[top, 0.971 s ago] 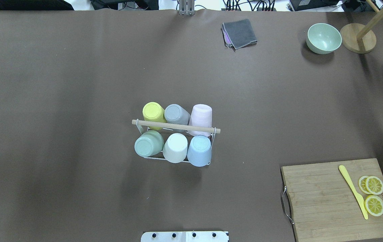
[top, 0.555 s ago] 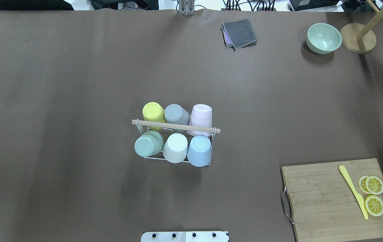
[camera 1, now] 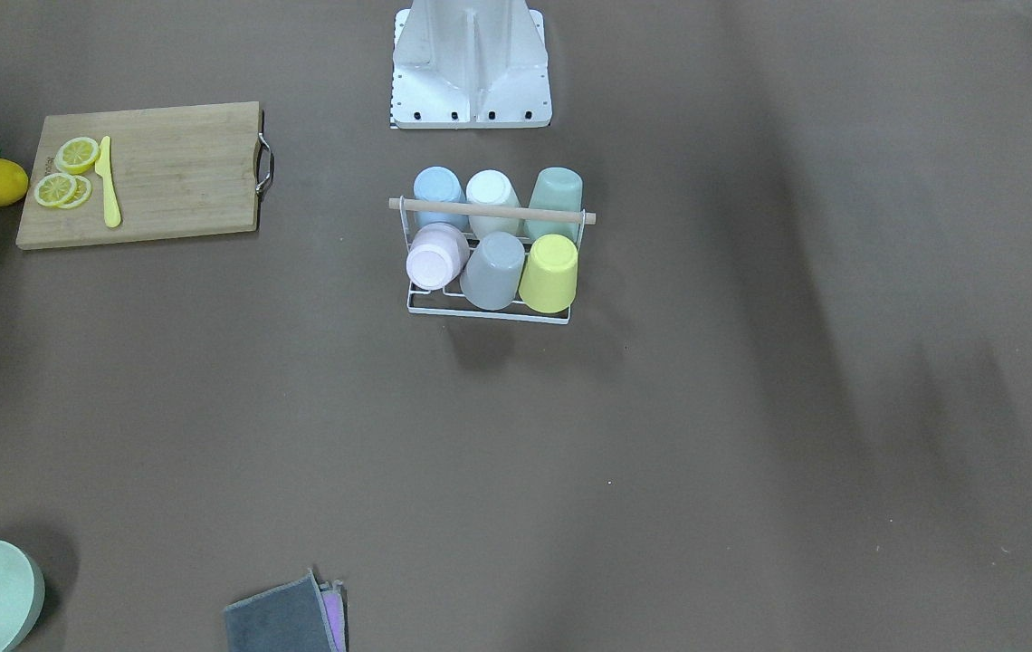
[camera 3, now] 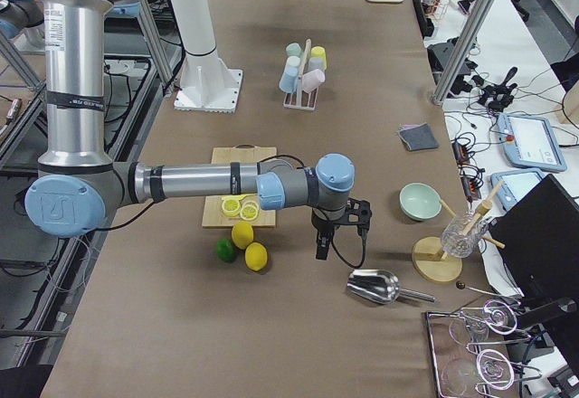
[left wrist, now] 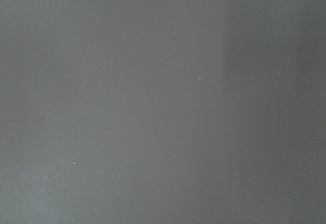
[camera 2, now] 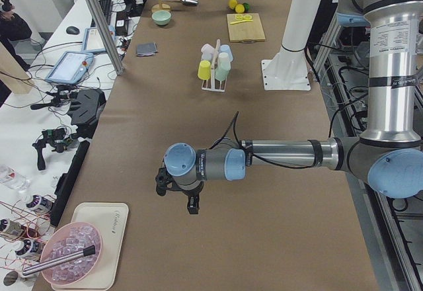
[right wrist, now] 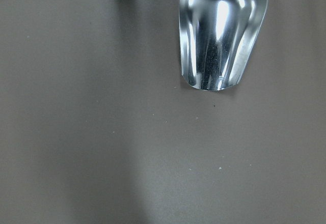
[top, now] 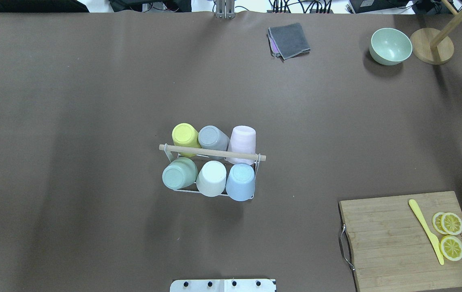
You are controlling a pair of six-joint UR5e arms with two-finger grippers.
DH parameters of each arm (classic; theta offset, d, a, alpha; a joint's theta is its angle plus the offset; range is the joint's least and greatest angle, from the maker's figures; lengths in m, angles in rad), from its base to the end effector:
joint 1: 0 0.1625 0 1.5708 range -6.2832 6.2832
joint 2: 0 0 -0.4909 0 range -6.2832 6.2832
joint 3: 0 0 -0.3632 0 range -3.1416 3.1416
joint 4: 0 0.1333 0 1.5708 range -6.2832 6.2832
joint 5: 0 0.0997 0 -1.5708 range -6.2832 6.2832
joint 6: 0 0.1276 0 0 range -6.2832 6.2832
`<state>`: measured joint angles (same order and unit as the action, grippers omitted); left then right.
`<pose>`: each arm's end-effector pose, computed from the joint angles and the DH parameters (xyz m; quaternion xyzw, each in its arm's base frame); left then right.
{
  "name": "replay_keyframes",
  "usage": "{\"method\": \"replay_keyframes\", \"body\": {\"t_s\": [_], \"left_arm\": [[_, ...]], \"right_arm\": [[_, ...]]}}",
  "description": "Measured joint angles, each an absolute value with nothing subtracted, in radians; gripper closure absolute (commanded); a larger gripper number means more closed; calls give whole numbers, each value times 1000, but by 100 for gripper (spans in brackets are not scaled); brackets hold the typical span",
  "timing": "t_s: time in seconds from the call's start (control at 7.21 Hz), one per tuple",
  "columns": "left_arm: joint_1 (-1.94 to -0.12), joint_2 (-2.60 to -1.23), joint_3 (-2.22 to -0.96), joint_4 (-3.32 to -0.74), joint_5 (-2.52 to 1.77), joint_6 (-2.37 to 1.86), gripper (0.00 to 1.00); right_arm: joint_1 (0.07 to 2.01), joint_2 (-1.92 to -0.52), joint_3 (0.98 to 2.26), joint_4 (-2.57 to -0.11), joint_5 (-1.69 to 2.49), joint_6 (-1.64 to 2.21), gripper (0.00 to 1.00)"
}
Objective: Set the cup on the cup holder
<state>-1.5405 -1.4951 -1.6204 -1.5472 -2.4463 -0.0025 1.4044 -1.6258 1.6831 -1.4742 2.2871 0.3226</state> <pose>-0.0225 -0.4223 0.7481 -0.0294 0.4233 0.0021 0.9055 -0.0255 -0.4509 0.7117 -0.0148 -0.3565 0.0460 0.9330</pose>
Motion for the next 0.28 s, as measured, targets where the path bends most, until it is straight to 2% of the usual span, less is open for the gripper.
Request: {"method": "replay_keyframes", "body": {"t_s": [0.28], "left_arm": [[-1540, -1496, -1618, -1549, -2445, -2, 2]], "right_arm": [[1407, -1626, 1683, -1474, 2287, 323, 1]]}}
